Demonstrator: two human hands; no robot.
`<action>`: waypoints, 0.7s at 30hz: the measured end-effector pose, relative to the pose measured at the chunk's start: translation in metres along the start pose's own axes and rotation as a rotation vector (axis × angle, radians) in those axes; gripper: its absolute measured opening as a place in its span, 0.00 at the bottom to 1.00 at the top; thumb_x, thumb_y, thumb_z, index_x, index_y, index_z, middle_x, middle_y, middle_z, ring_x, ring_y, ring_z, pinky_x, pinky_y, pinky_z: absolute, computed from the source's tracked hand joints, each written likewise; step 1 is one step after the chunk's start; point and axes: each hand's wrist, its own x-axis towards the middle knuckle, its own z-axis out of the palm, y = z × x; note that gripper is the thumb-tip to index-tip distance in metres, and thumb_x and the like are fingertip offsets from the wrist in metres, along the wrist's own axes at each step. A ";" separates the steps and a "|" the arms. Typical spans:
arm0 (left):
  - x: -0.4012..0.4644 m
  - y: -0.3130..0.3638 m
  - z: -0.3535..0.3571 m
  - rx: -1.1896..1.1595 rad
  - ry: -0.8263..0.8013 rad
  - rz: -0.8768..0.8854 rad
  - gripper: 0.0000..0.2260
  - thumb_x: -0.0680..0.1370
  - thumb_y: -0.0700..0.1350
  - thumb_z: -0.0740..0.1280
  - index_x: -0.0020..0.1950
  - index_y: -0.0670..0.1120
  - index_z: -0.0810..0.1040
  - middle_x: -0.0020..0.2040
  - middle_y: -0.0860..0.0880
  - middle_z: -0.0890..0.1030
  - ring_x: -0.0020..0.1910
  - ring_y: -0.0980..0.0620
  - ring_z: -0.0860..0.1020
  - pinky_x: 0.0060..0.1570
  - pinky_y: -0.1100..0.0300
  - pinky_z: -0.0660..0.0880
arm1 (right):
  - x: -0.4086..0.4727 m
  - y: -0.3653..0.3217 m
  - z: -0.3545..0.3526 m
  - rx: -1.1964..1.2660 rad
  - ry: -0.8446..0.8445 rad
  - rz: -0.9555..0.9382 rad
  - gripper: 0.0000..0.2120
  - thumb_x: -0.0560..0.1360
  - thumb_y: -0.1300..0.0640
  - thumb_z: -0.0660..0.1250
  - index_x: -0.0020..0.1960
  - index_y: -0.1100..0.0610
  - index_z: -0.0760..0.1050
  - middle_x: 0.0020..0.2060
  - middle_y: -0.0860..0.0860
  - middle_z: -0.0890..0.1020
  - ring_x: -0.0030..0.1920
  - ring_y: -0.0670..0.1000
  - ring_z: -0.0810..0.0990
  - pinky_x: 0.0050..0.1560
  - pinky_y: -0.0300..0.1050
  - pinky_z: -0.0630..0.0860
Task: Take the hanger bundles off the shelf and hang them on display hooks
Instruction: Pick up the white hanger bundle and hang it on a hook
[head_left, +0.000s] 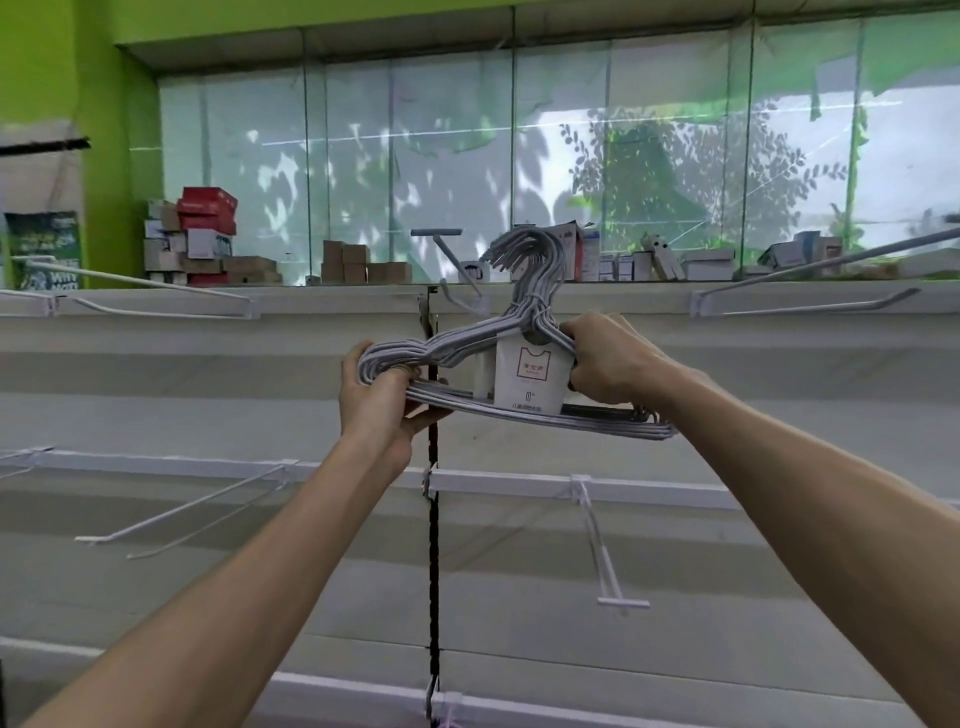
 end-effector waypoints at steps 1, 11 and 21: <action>0.006 -0.003 -0.002 -0.008 0.005 -0.013 0.25 0.79 0.28 0.59 0.69 0.53 0.67 0.45 0.41 0.79 0.39 0.43 0.82 0.37 0.43 0.82 | 0.005 0.000 0.001 -0.018 -0.006 -0.005 0.11 0.72 0.69 0.63 0.51 0.64 0.80 0.46 0.60 0.83 0.45 0.61 0.79 0.44 0.52 0.78; 0.050 -0.010 -0.012 -0.096 -0.022 -0.072 0.24 0.78 0.27 0.57 0.71 0.45 0.67 0.44 0.40 0.77 0.43 0.37 0.80 0.41 0.34 0.80 | 0.048 -0.008 0.006 -0.088 -0.076 -0.004 0.09 0.71 0.70 0.62 0.48 0.64 0.78 0.43 0.60 0.81 0.42 0.60 0.78 0.38 0.49 0.75; 0.072 -0.024 -0.024 -0.101 -0.040 -0.116 0.23 0.77 0.27 0.55 0.70 0.41 0.69 0.43 0.38 0.76 0.28 0.45 0.82 0.34 0.43 0.82 | 0.061 -0.017 0.018 -0.174 -0.126 0.013 0.08 0.72 0.70 0.62 0.48 0.63 0.76 0.38 0.54 0.74 0.38 0.56 0.73 0.32 0.45 0.66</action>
